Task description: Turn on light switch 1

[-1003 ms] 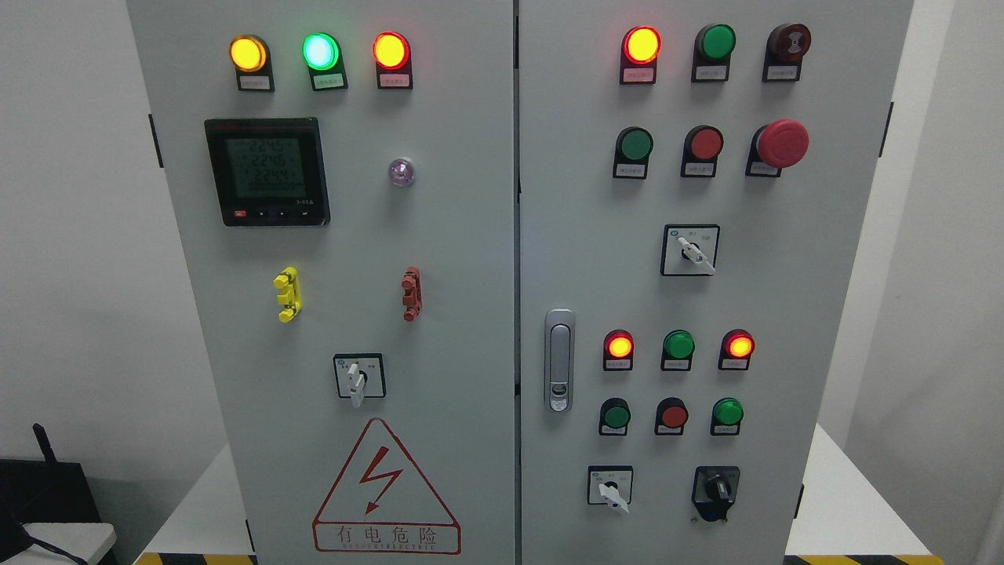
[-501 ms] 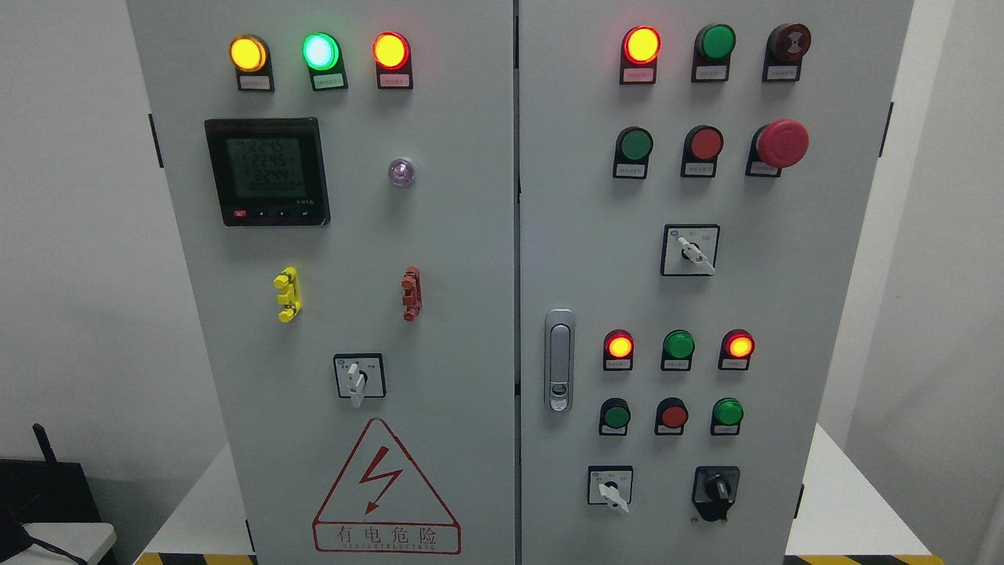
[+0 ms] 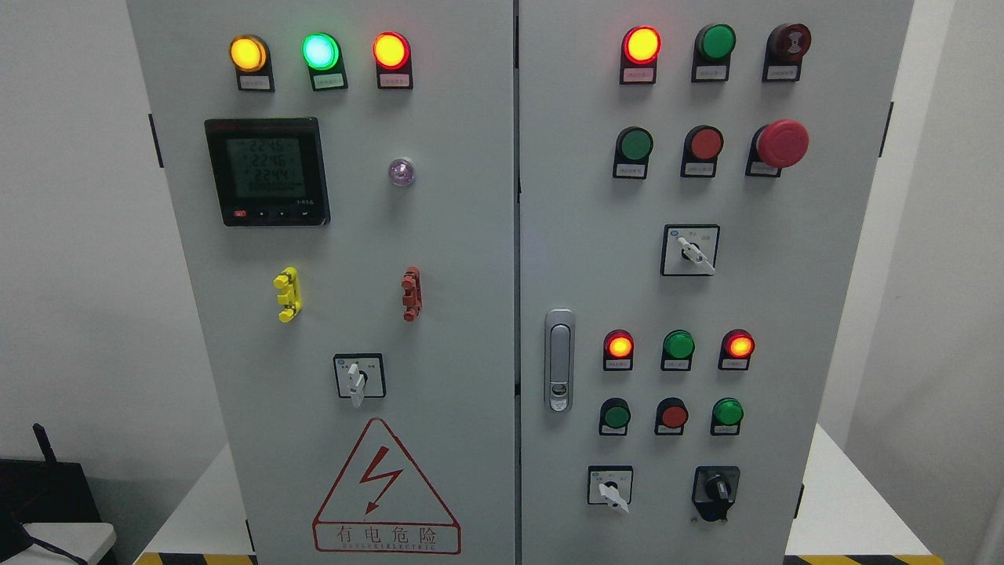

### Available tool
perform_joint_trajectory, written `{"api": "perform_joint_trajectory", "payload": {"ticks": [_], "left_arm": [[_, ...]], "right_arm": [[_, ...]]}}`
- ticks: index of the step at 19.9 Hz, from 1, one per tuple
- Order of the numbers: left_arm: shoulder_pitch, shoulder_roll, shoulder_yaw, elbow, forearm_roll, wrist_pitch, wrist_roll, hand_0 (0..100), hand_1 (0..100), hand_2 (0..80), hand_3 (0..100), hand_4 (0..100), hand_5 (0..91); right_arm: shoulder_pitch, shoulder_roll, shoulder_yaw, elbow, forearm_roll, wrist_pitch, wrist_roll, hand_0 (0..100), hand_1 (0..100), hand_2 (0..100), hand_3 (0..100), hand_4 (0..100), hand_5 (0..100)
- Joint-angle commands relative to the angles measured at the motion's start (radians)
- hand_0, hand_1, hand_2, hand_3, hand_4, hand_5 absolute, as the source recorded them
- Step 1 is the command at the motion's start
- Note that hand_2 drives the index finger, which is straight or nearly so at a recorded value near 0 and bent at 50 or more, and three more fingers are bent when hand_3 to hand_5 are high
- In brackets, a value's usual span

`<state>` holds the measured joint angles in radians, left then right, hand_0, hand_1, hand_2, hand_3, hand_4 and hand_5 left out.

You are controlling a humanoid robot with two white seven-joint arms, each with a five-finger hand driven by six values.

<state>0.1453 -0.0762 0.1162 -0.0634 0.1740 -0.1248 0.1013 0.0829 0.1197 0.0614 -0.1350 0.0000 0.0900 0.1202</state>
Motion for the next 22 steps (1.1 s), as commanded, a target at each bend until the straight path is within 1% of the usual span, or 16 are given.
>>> {"api": "perform_joint_trajectory", "payload": {"ticks": [1, 4, 8, 11, 14, 17, 22], "left_arm": [[0.066, 0.009, 0.065, -0.195, -0.007, -0.004, 0.006, 38, 0, 0.0, 0, 0, 0.0], [0.088, 0.012, 0.112, -0.265, -0.025, -0.006, 0.000, 38, 0, 0.0, 0, 0, 0.0], [0.120, 0.026, 0.194, -0.367, -0.073, -0.027, -0.006, 39, 0, 0.0, 0, 0, 0.0], [0.138, 0.030, 0.209, -0.429, -0.076, -0.047, 0.000, 40, 1, 0.0, 0, 2, 0.0], [0.142, 0.033, 0.253, -0.450, -0.076, -0.127, -0.002, 42, 1, 0.0, 0, 3, 0.0], [0.143, 0.042, 0.280, -0.516, -0.076, -0.128, -0.005, 43, 1, 0.0, 0, 4, 0.0], [0.140, 0.065, 0.359, -0.651, -0.076, -0.128, -0.006, 44, 0, 0.0, 1, 6, 0.0]], "right_arm": [[0.000, 0.000, 0.000, 0.000, -0.017, 0.001, -0.001, 12, 39, 0, 0, 0, 0], [0.000, 0.000, 0.000, 0.000, -0.018, 0.001, -0.001, 12, 39, 0, 0, 0, 0], [0.000, 0.000, 0.000, 0.000, -0.017, 0.001, -0.001, 12, 39, 0, 0, 0, 0], [0.000, 0.000, 0.000, 0.000, -0.017, 0.001, -0.001, 12, 39, 0, 0, 0, 0], [0.000, 0.000, 0.000, 0.000, -0.018, 0.001, -0.001, 12, 39, 0, 0, 0, 0], [0.000, 0.000, 0.000, 0.000, -0.018, 0.001, -0.001, 12, 39, 0, 0, 0, 0], [0.000, 0.000, 0.000, 0.000, -0.017, 0.001, -0.001, 12, 39, 0, 0, 0, 0]]}}
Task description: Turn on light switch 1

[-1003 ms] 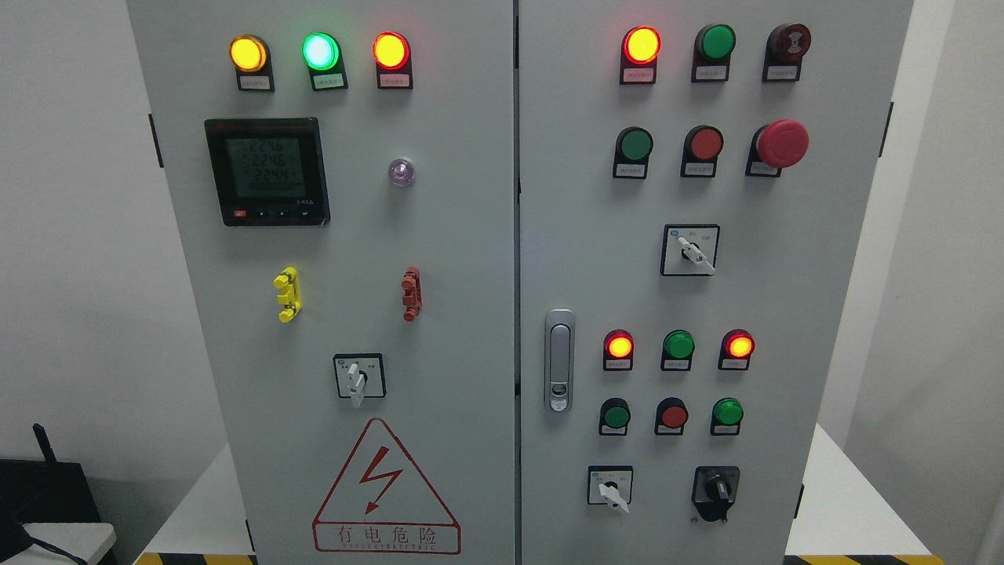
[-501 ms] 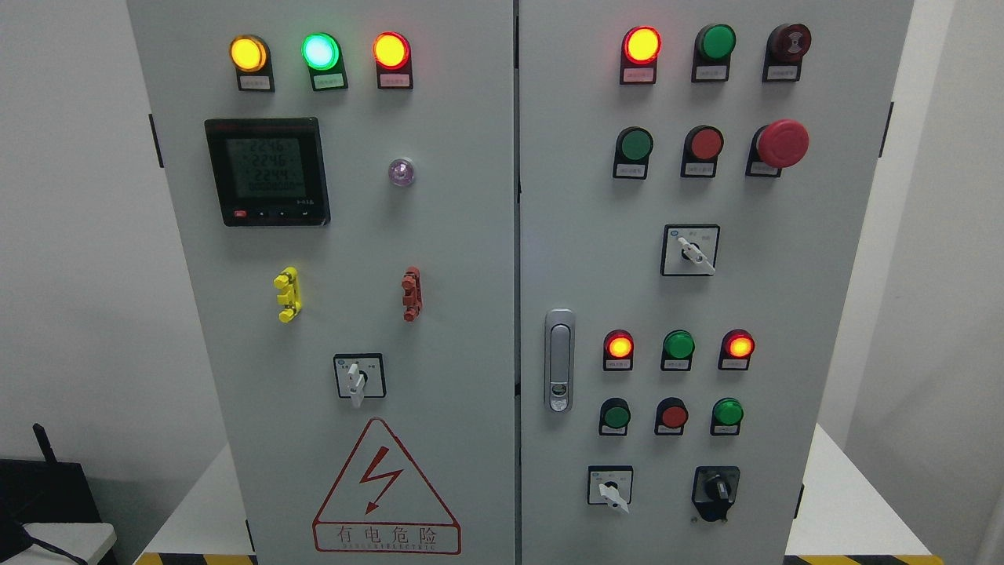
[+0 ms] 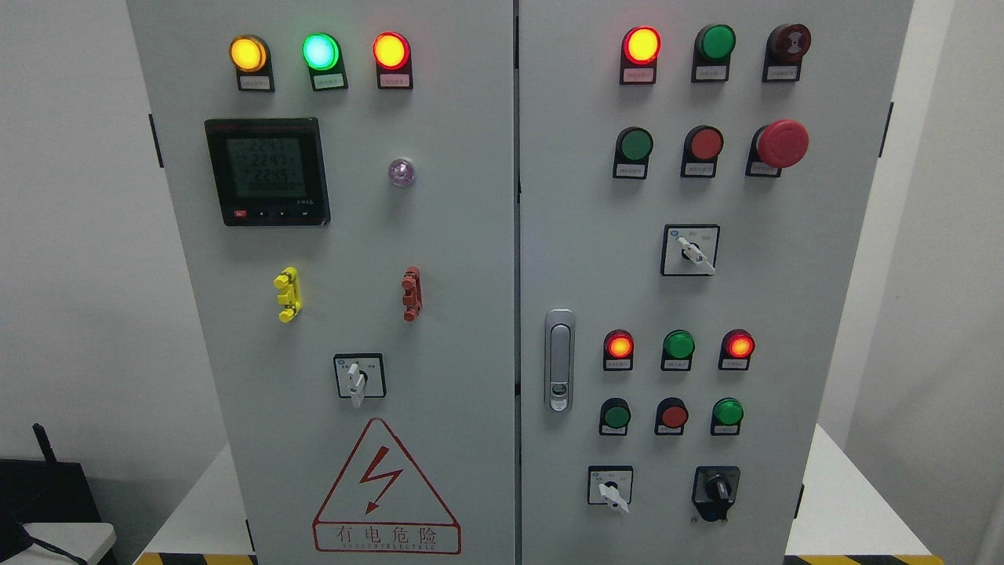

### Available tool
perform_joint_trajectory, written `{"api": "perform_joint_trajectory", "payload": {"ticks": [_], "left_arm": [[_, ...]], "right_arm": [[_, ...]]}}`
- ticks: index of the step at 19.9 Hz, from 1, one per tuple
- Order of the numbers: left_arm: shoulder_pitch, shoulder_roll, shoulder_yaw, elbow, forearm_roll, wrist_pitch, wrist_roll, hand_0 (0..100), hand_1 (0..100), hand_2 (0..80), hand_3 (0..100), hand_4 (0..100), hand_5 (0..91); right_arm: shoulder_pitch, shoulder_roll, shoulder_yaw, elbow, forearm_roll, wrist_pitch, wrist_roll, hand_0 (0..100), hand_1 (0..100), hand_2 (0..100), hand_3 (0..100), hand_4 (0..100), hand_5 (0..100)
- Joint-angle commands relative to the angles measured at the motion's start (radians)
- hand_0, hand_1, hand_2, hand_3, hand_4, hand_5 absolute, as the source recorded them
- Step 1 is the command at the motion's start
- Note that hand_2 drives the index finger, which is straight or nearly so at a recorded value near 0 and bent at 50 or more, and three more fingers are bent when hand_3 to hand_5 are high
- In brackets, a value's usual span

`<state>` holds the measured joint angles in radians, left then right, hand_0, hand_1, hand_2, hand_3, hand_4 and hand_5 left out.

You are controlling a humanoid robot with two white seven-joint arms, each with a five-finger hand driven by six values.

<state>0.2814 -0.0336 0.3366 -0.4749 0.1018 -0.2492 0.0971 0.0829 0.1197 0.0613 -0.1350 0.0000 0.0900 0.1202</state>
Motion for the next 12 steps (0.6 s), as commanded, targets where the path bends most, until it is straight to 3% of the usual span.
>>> {"api": "perform_joint_trajectory", "payload": {"ticks": [1, 10, 12], "left_arm": [[0.004, 0.023, 0.157, -0.282, -0.004, -0.004, -0.002, 44, 0, 0.0, 3, 8, 0.0], [0.002, 0.023, 0.272, -0.638, -0.004, -0.007, 0.000, 46, 0, 0.1, 17, 21, 0.0], [0.001, 0.030, 0.283, -0.714, -0.002, -0.010, 0.000, 46, 0, 3.5, 23, 26, 0.0]], "right_arm": [[0.000, 0.000, 0.000, 0.000, -0.018, 0.001, -0.001, 12, 39, 0, 0, 0, 0], [0.000, 0.000, 0.000, 0.000, -0.017, 0.001, -0.001, 12, 39, 0, 0, 0, 0], [0.000, 0.000, 0.000, 0.000, -0.018, 0.001, -0.001, 12, 39, 0, 0, 0, 0]]}}
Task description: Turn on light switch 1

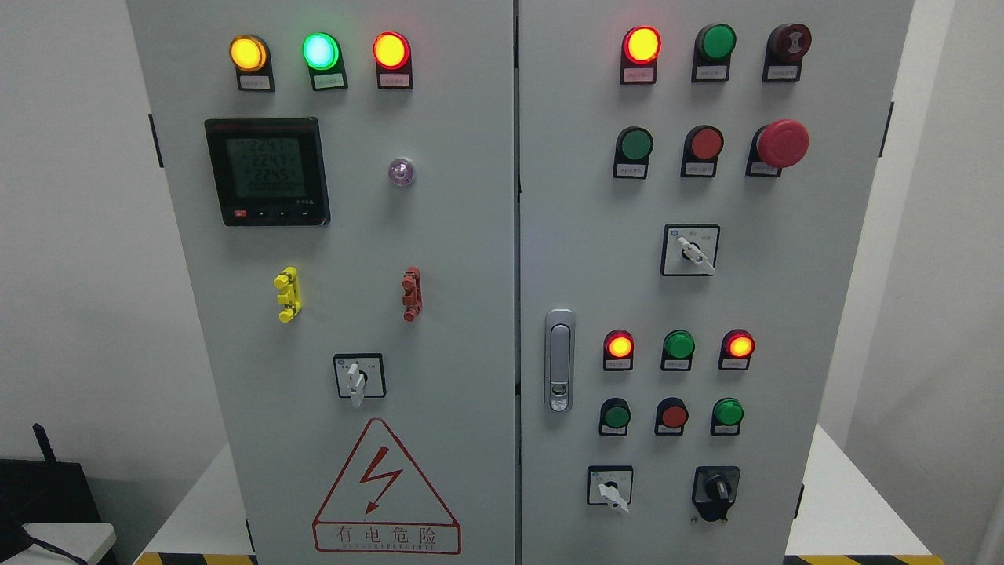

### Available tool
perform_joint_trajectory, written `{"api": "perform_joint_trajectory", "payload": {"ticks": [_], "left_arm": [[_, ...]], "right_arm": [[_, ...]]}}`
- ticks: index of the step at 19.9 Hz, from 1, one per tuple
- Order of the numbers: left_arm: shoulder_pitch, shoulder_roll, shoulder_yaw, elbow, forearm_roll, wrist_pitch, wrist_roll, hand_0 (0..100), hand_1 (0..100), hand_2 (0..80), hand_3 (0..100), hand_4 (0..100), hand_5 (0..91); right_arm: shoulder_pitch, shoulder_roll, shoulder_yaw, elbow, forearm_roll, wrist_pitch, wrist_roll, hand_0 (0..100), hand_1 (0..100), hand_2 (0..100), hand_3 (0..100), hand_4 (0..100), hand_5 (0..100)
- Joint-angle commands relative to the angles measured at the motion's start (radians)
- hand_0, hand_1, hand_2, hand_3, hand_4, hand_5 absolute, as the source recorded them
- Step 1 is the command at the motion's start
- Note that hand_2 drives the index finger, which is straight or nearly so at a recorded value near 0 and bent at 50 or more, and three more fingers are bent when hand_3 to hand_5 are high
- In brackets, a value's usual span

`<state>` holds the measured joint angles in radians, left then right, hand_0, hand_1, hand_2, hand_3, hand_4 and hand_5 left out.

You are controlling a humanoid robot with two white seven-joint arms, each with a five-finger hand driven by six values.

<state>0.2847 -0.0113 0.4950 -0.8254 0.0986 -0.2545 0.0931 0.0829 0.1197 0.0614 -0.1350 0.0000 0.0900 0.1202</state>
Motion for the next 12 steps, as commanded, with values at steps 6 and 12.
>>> {"api": "perform_joint_trajectory", "payload": {"ticks": [6, 12], "left_arm": [[-0.007, 0.022, 0.146, -0.621, 0.004, -0.031, -0.001, 48, 0, 11.4, 30, 35, 2.7], [-0.034, 0.037, 0.143, -0.780, 0.012, -0.074, -0.090, 49, 0, 21.1, 34, 45, 17.0]], "right_arm": [[0.000, 0.000, 0.000, 0.000, -0.017, 0.000, -0.001, 12, 39, 0, 0, 0, 0], [0.000, 0.000, 0.000, 0.000, -0.018, 0.000, -0.001, 12, 39, 0, 0, 0, 0]]}}
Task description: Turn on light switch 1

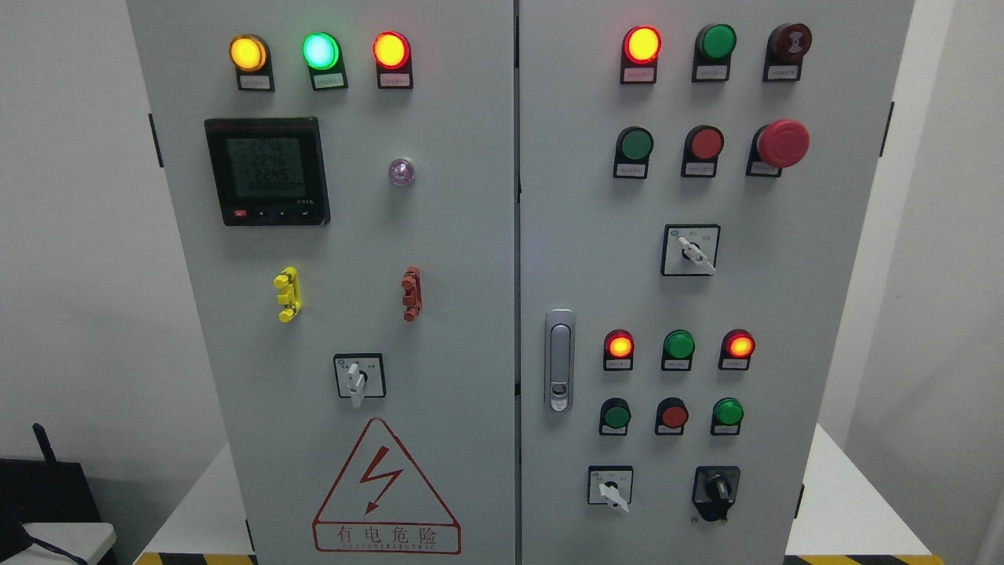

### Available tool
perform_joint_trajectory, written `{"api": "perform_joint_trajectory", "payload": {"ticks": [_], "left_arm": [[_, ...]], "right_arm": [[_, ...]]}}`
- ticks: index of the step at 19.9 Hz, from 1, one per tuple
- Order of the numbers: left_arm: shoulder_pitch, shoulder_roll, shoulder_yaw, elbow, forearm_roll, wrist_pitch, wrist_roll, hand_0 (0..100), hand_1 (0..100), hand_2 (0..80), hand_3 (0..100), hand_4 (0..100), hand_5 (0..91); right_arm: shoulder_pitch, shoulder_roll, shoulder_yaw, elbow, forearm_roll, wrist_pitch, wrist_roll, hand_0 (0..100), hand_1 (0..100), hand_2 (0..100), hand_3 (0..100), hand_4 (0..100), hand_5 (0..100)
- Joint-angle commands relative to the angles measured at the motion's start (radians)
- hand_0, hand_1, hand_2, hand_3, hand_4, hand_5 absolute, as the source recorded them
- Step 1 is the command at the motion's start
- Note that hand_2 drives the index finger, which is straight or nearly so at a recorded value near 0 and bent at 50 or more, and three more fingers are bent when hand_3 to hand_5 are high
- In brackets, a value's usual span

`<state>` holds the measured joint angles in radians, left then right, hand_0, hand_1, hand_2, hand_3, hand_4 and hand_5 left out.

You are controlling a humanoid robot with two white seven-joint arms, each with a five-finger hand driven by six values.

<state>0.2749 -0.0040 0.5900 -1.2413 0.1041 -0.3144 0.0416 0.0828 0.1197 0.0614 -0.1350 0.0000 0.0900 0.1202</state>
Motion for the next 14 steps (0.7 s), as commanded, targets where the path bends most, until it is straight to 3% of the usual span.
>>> {"api": "perform_joint_trajectory", "payload": {"ticks": [1, 6, 14], "left_arm": [[-0.037, 0.030, 0.045, -0.388, 0.006, -0.015, -0.045, 46, 0, 22.9, 35, 47, 19.3], [-0.103, 0.030, -0.010, -0.457, 0.008, -0.014, -0.048, 34, 7, 27.0, 40, 50, 24.0], [-0.186, 0.041, -0.117, -0.494, 0.009, -0.043, -0.037, 26, 12, 30.8, 47, 56, 32.9]], "right_arm": [[0.000, 0.000, 0.000, 0.000, -0.017, 0.001, -0.001, 12, 39, 0, 0, 0, 0], [0.000, 0.000, 0.000, 0.000, -0.018, 0.001, -0.001, 12, 39, 0, 0, 0, 0], [0.000, 0.000, 0.000, 0.000, -0.018, 0.001, -0.001, 12, 39, 0, 0, 0, 0]]}}
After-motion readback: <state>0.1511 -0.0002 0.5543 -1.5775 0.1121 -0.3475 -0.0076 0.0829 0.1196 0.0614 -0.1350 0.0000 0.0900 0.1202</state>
